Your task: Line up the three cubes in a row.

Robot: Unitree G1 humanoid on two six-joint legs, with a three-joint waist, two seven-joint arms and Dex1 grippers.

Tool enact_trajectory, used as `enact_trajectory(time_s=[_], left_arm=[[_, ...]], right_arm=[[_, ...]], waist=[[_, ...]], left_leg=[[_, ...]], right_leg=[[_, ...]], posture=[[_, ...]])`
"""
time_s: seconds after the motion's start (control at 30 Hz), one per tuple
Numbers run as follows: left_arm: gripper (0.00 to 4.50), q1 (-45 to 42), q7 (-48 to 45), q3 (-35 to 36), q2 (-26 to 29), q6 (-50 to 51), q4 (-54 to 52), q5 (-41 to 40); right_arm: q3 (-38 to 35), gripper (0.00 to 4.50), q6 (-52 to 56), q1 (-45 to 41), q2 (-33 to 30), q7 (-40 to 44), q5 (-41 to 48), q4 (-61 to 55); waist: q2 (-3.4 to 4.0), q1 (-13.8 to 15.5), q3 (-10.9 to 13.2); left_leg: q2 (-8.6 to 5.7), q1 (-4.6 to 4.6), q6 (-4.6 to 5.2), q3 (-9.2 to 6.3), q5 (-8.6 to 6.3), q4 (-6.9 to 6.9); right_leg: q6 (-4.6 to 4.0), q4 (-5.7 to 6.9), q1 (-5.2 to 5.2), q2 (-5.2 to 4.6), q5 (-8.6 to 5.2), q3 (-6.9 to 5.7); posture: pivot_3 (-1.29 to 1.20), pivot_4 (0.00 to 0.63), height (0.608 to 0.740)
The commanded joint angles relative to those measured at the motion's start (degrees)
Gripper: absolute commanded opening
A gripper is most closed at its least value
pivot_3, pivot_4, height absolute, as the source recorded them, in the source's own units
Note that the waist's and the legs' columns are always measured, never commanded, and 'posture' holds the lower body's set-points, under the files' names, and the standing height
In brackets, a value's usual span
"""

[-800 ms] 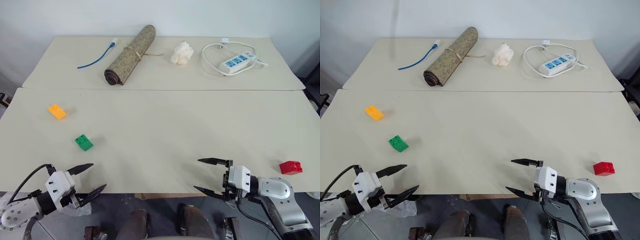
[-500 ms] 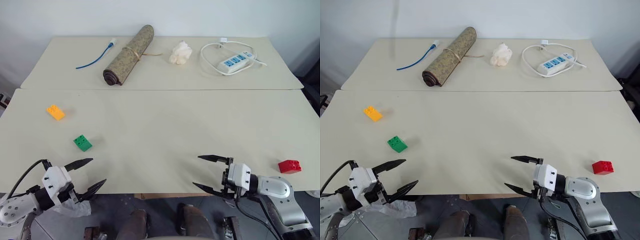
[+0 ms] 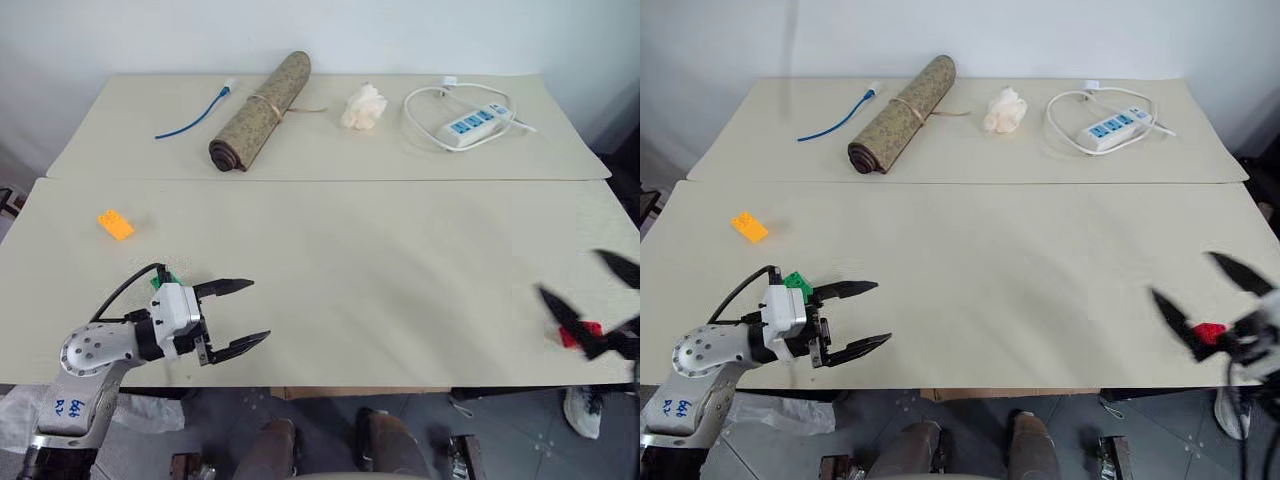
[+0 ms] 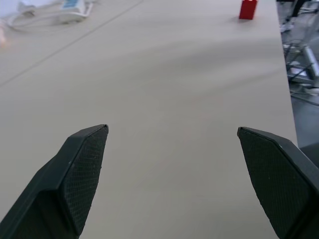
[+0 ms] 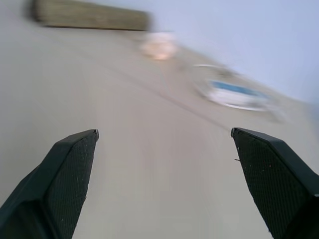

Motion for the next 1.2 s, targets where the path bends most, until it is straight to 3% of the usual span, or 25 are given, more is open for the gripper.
enact_trajectory(time_s=[0.03, 0.2, 0.37, 0.6, 0.7, 0.87, 1.2], left_arm=[[4.38, -2.8, -2.8, -3.1, -0.6, 0.7, 0.9, -0.2], [4.38, -3.8, -3.3, -3.8, -0.7, 0.7, 1.6, -0.3], [4.38, -4.9, -3.7, -4.7, -1.1, 1.4, 2.0, 0.0], [4.38, -7.2, -2.1, -5.2, -2.9, 1.6, 4.4, 0.8], [4.38, -7.5, -2.0, -5.7, -3.5, 1.5, 4.6, 1.2], [4.38, -7.4, -3.4, -6.0, -3.6, 3.1, 3.6, -0.4], [4.38, -6.3, -5.7, -6.1, -3.9, 2.7, 2.2, -0.9]], right_arm=[[-7.9, 4.5, -4.2, 6.3, 3.7, 2.5, -2.1, 11.3], [-8.5, 4.5, -5.3, 8.5, 6.2, 2.3, -2.7, 20.2], [-6.9, 4.5, -5.8, 7.8, 2.0, 3.4, -6.1, 26.5], [-9.6, 4.5, 15.4, 6.3, -7.1, 0.3, 6.9, 15.6], [-9.1, 4.5, 32.2, 7.0, -13.8, -6.4, 8.7, 12.7], [-9.3, 4.5, 46.0, 0.8, -19.1, -10.1, 16.9, 7.7], [0.0, 4.5, 51.7, -7.1, -19.2, -16.0, 11.3, 3.5]], waist=[[0.0, 0.4, 0.0], [0.14, -1.8, -0.1], [0.31, -2.2, -0.2], [0.63, -1.9, -0.4], [0.62, -1.6, -0.4], [0.54, -0.7, -0.3], [0.52, -0.4, -0.3]], left_leg=[[-0.02, 0.0, 0.02, -0.02, 0.0, 0.0], [0.0, 0.31, 0.13, 0.5, -0.05, -0.14], [0.11, 0.98, 0.22, 0.84, -0.1, -0.46], [0.11, 0.95, 0.22, 0.93, -0.09, -0.32], [0.12, 0.87, 0.21, 0.9, -0.1, -0.32], [0.08, 0.7, 0.27, 0.9, -0.14, -0.31], [-0.02, 0.24, 0.32, 0.83, -0.15, -0.17]], right_leg=[[0.0, -0.05, 0.02, 0.04, 0.0, 0.05], [0.06, -0.19, 0.03, -0.18, 0.03, 0.72], [0.05, -0.17, 0.33, -0.12, 0.02, 1.17], [0.16, -0.14, 0.27, -0.14, 0.09, 1.38], [0.16, -0.17, 0.2, -0.14, 0.09, 1.36], [0.19, -0.31, 0.09, -0.21, 0.1, 1.36], [0.28, -0.41, -0.17, -0.17, 0.15, 1.21]], posture=[[0.0, 0.15, 0.74], [0.0, 0.15, 0.74], [0.0, 0.15, 0.74], [0.0, 0.15, 0.74], [0.0, 0.15, 0.74], [0.0, 0.15, 0.74], [0.0, 0.15, 0.74]])
